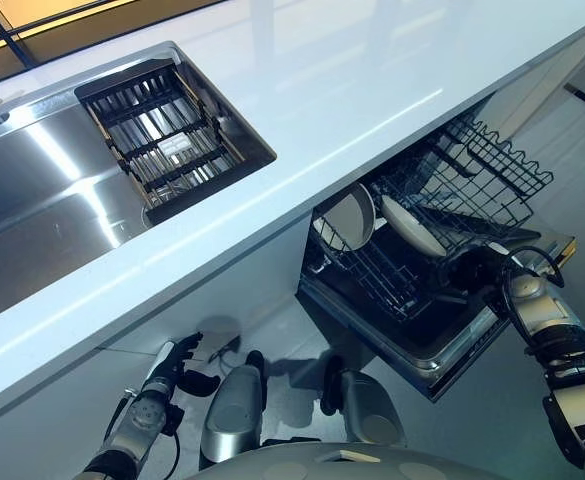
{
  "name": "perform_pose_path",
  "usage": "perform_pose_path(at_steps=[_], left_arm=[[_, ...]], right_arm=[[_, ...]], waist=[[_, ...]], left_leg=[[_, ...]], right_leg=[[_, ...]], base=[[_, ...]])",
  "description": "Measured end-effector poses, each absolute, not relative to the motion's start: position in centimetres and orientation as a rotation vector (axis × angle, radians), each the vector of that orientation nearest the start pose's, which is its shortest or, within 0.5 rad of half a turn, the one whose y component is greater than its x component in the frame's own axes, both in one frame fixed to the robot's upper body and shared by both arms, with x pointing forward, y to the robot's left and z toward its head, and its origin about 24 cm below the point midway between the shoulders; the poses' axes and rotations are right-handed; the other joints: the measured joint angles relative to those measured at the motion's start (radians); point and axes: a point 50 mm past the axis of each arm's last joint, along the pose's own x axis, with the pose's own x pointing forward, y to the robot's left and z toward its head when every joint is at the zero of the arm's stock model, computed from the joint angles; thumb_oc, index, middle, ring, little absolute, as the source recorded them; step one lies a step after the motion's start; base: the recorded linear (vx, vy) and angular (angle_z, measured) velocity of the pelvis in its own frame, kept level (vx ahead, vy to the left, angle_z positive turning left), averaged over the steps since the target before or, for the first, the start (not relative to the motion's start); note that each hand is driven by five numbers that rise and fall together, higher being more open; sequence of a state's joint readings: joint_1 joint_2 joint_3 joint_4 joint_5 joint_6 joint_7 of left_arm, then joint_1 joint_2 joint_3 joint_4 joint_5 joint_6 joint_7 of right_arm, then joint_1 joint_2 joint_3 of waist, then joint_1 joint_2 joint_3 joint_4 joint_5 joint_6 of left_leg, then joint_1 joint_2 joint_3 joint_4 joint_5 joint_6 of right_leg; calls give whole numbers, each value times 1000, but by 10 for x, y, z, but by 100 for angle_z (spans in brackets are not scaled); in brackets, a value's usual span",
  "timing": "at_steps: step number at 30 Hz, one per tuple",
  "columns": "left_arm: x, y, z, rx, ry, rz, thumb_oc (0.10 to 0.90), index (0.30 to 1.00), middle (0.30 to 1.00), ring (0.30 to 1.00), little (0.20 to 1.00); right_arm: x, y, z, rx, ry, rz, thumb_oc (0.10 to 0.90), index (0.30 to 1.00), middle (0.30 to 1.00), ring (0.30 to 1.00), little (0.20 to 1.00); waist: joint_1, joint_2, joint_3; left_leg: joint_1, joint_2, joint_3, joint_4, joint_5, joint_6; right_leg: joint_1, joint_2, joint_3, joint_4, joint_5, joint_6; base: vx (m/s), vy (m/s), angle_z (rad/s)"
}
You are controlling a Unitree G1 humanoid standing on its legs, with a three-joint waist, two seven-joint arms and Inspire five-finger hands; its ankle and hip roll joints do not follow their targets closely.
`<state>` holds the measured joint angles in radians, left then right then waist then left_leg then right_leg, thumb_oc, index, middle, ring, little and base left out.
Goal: Pick up plates and place into dishwasher.
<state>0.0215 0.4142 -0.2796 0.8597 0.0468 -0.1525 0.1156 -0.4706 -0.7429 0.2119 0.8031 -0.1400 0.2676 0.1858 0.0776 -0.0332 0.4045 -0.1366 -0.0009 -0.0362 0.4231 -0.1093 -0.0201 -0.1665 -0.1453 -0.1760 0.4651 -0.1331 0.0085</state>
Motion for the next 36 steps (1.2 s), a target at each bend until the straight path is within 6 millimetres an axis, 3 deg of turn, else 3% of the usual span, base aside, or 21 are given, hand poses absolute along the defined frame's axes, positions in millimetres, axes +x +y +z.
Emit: perform_pose_path(at_steps=[7, 17, 23, 24, 25, 26, 28, 29, 30, 32, 33, 34, 36], left_arm=[[170, 248, -105, 577, 689, -61, 800, 900, 900, 900, 900], [179, 245, -99, 581, 615, -66, 800, 900, 900, 900, 900], [189, 244, -84, 636, 508, -123, 800, 900, 900, 900, 900], [191, 243, -83, 637, 501, -122, 800, 900, 900, 900, 900], [190, 242, -84, 636, 501, -127, 800, 900, 900, 900, 900], [190, 242, -84, 639, 501, -130, 800, 900, 900, 900, 900], [191, 241, -82, 631, 488, -119, 800, 900, 900, 900, 900], [195, 240, -78, 627, 457, -112, 800, 900, 900, 900, 900], [200, 240, -75, 627, 433, -106, 800, 900, 900, 900, 900], [197, 238, -77, 632, 437, -120, 800, 900, 900, 900, 900], [193, 237, -80, 630, 450, -128, 800, 900, 900, 900, 900], [192, 236, -80, 630, 452, -132, 800, 900, 900, 900, 900], [193, 235, -80, 625, 445, -123, 800, 900, 900, 900, 900]], right_arm=[[303, -345, 49, -847, 704, -96, 100, 300, 300, 300, 200], [310, -344, 56, -895, 698, -93, 100, 300, 300, 300, 200], [314, -348, 60, -910, 724, -112, 100, 300, 300, 300, 200], [317, -349, 64, -923, 722, -114, 100, 300, 300, 300, 200], [321, -348, 70, -927, 712, -117, 100, 300, 300, 300, 200], [325, -347, 73, -928, 710, -118, 100, 300, 300, 300, 200], [324, -350, 73, -929, 717, -125, 100, 300, 300, 300, 200], [324, -353, 76, -926, 725, -135, 100, 300, 300, 300, 200], [328, -354, 82, -922, 723, -140, 100, 300, 300, 300, 200], [334, -354, 93, -924, 712, -155, 100, 300, 300, 300, 200], [337, -353, 97, -928, 700, -154, 100, 300, 300, 300, 200], [339, -352, 99, -936, 689, -153, 100, 300, 300, 300, 200], [337, -352, 95, -929, 701, -160, 100, 300, 300, 300, 200]], waist=[[-3, 3, 5], [5, 3, 16], [8, 4, 21], [8, 3, 22], [7, 16, 26], [14, 17, 31], [19, 19, 33], [18, 10, 30], [19, -5, 28], [26, 7, 37], [29, 19, 40], [26, 27, 46], [28, 22, 47]], left_leg=[[-69, -1, -2, 129, -47, -1], [-120, -5, 1, 220, -67, -1], [-168, -17, -16, 255, -66, 0], [-180, -24, -21, 275, -76, 17], [-186, -26, -14, 323, -110, 70], [-191, -27, -23, 335, -115, 45], [-214, -29, -12, 354, -122, 32], [-234, -36, -11, 345, -121, 29], [-247, -46, 3, 341, -123, 23], [-266, -50, 5, 456, -169, 58], [-222, -50, 6, 459, -198, 85], [-178, -52, -5, 412, -220, 23], [-178, -72, -8, 410, -220, 29]], right_leg=[[-59, -12, 8, 100, -28, 0], [-109, -17, 27, 176, -39, 0], [-152, -22, 33, 216, -47, -5], [-165, -23, 33, 210, -47, -4], [-168, -22, 28, 224, -46, -4], [-180, -19, 31, 260, -47, -5], [-202, -23, 55, 492, -140, -51], [-175, -18, 51, 497, -209, -57], [-161, -20, 50, 423, -277, -28], [-175, -27, 40, 408, -276, -30], [-168, -27, 27, 406, -275, -29], [-158, -24, 15, 419, -273, -27], [-136, -34, 28, 441, -281, -34]], base=[[1, 10, 0], [17, 5, -1], [-28, 33, 12], [-38, 20, -6], [-28, 16, -22], [-17, 22, -23], [-15, 25, 22], [-8, 13, 53], [-7, 8, 31], [5, 6, -20], [12, 10, -32], [11, 9, -7], [6, 7, 24]])
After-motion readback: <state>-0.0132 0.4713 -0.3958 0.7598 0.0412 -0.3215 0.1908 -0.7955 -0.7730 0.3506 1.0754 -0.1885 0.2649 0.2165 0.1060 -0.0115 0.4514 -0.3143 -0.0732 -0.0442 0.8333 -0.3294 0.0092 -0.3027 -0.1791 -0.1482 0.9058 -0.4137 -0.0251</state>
